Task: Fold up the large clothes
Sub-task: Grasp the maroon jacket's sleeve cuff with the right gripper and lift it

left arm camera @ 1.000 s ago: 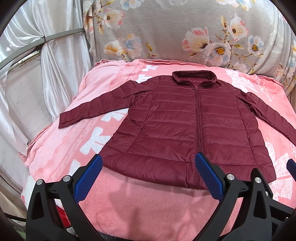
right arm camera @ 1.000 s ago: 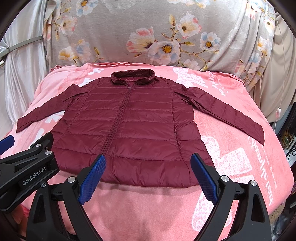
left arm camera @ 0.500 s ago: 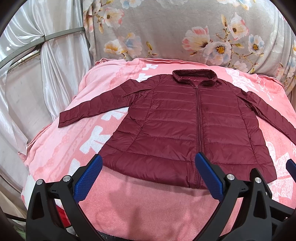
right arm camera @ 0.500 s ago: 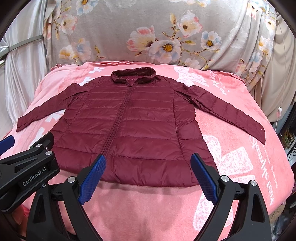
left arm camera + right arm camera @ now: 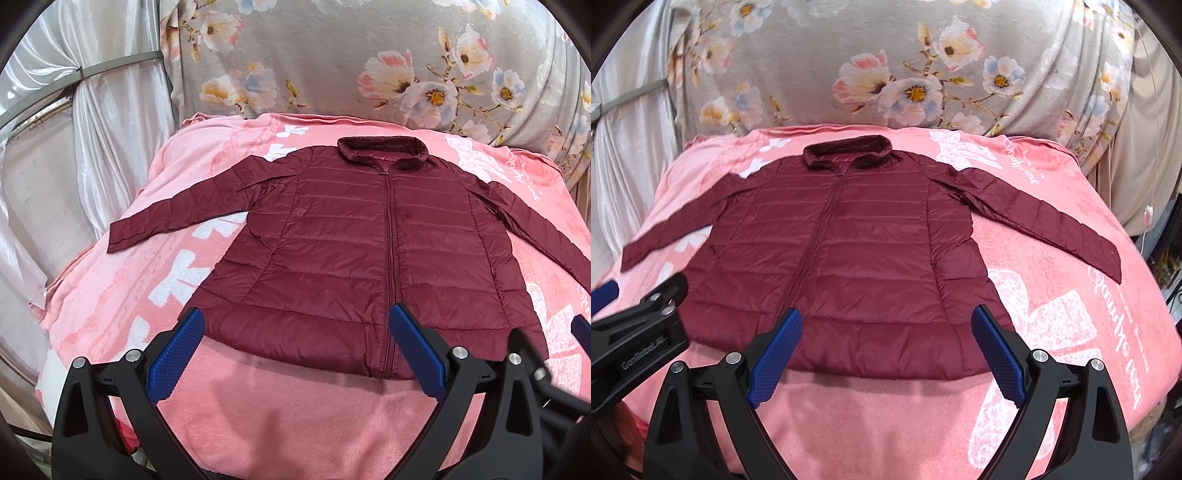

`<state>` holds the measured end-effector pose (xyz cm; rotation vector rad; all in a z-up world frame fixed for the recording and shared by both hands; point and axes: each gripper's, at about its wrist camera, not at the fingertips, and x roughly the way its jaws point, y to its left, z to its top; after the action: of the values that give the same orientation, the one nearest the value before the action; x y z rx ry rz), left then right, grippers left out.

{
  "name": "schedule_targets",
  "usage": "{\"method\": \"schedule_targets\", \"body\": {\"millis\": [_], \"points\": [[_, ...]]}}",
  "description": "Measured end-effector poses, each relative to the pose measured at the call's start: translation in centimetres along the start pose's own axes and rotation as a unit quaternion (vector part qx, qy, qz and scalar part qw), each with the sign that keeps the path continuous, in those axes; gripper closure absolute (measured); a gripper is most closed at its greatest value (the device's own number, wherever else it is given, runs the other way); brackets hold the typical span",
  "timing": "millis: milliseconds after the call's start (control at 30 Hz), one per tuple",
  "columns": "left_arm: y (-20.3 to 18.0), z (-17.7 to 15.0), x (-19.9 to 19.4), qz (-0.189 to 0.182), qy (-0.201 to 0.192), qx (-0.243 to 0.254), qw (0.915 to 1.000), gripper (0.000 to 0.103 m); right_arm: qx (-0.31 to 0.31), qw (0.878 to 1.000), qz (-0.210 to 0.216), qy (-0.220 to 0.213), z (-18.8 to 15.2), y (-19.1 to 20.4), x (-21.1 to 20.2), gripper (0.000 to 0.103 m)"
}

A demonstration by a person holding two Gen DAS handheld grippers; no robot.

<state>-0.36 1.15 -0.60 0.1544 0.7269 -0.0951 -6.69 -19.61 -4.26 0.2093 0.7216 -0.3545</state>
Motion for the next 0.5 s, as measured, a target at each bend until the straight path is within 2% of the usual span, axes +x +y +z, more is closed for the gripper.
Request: {"method": "schedule_targets", "body": {"millis": [67,167,267,367,500], "points": [[-0.7,0.0,1.4,0.000,0.002,-0.001,1.0000,0.006,0.024,1.000,0.013,0.002,0.4,-1.9,0.7,0.013],[-0.7,0.6,2.1,-0.003,0.008,-0.004,1.0000,0.006,0.094,0.995,0.024,0.011,1.2,-6.6,2.6,0.013],[-0.5,0.7,3.0,-0.009,0.015,-0.016,0.9997,0.006,0.178,0.983,0.026,0.019,1.7,-12.9,5.2,0.013],[-0.6,1.0,3.9,0.005,0.013,-0.018,0.9997,0.006,0.251,0.968,0.003,0.011,1.6,-18.9,6.9,0.013],[-1.0,1.5,5.3,0.021,0.013,-0.016,0.9996,0.006,0.297,0.954,-0.036,-0.012,1.7,-24.9,8.3,0.013]]}}
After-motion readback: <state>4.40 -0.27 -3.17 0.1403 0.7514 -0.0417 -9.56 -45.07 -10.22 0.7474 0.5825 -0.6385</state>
